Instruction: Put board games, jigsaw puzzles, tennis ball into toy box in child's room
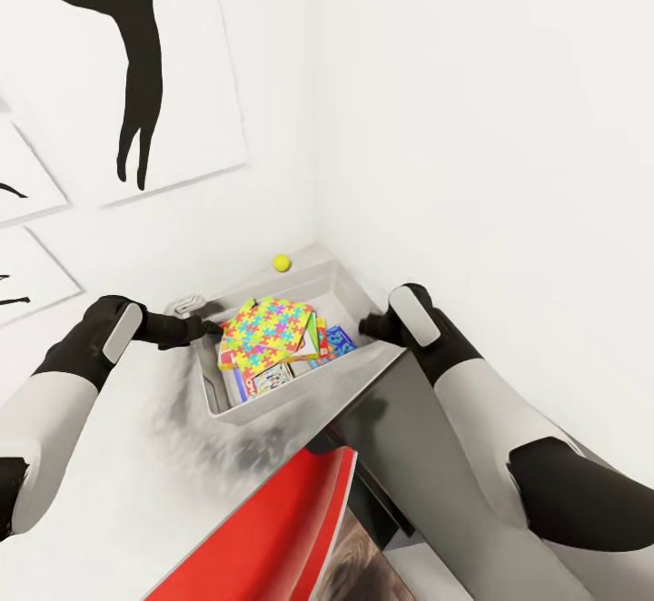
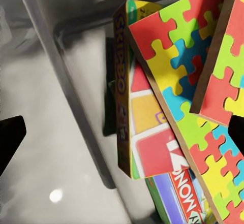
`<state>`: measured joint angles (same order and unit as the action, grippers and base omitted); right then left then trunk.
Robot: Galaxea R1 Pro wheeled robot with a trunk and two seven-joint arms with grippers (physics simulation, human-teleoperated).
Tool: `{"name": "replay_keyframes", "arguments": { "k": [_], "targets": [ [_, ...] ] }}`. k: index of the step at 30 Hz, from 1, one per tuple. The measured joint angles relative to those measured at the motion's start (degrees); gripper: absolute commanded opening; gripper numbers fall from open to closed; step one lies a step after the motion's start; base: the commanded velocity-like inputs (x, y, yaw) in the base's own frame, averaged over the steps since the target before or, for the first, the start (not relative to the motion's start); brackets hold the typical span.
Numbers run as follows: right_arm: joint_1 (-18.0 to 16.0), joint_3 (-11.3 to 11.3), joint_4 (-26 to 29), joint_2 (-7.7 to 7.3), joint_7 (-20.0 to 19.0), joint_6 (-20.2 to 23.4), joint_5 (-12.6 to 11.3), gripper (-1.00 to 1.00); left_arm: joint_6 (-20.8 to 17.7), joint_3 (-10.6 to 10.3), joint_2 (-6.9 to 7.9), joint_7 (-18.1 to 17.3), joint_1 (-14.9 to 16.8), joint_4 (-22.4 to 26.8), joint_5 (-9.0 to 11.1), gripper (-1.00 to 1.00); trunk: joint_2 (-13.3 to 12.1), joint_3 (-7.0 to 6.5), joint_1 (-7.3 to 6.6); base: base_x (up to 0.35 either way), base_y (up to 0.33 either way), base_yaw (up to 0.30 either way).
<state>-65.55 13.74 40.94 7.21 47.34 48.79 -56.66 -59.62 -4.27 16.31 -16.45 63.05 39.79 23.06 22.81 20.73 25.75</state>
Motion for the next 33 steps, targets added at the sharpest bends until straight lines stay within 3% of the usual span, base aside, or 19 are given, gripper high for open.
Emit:
{"name": "replay_keyframes", "arguments": {
  "k": [7, 33],
  "targets": [
    [0.0, 0.1, -1.4, -0.22, -1.8, -0.5, 0.0, 1.0, 0.0, 0.0, 0.11, 0.0, 0.0, 0.0, 0.1, 1.0, 0.0, 0.0, 0.0, 0.0, 0.0, 0.0],
    [0.0, 0.3, -1.5, -0.32, -2.1, -0.6, 0.0, 1.0, 0.0, 0.0, 0.15, -0.1, 0.0, 0.0, 0.2, 1.0, 0.0, 0.0, 0.0, 0.0, 0.0, 0.0]
  ]
}}
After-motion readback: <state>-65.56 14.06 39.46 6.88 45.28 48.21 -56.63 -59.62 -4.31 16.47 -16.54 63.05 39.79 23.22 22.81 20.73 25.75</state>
